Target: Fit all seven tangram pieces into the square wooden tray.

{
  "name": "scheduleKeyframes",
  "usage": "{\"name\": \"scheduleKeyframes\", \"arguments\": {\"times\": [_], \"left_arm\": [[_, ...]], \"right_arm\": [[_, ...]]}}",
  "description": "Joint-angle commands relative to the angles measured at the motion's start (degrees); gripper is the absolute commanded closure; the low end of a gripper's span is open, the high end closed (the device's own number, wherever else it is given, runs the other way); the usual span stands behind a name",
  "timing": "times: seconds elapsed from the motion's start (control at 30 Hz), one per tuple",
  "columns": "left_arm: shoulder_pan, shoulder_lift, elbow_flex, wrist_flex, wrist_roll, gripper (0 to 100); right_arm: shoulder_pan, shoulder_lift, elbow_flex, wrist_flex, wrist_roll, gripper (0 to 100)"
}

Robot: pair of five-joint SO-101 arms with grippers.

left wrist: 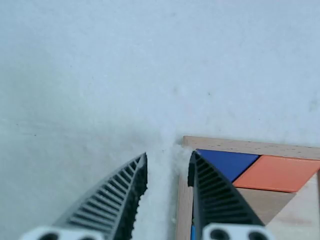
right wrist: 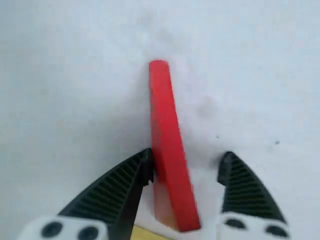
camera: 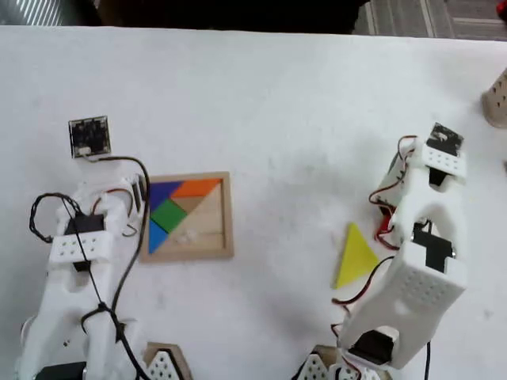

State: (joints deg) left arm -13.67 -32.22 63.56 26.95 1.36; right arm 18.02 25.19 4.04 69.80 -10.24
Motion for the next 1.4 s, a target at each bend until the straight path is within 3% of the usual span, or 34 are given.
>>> {"name": "scheduleKeyframes", "arguments": {"times": [0.0,0.07,0.17,0.7,1.03,1.17,1.37], "left_arm": [[0.92,0.04,-0.44,-0.53,-0.7,85],[0.92,0.04,-0.44,-0.62,-0.7,85],[0.92,0.04,-0.44,-0.62,-0.7,85],[0.84,0.04,-0.26,-0.26,-0.7,85],[0.75,0.04,-0.26,-0.26,-0.7,85],[0.75,0.04,-0.26,-0.26,-0.7,85],[0.66,0.04,-0.26,-0.26,-0.7,85]], "right_arm": [[-0.75,-0.22,-1.32,0.04,0.09,92.5],[-0.66,-0.22,-1.41,0.04,1.05,97.0],[-1.54,-0.66,-1.41,0.31,8.18,97.9],[-1.8,-1.1,-2.37,5.32,8.09,98.1],[-2.24,-8.84,2.46,5.23,6.42,98.1],[-5.32,-12.88,5.01,5.58,6.07,98.1],[-15.69,-20.35,9.76,5.76,8.88,98.1]]}}
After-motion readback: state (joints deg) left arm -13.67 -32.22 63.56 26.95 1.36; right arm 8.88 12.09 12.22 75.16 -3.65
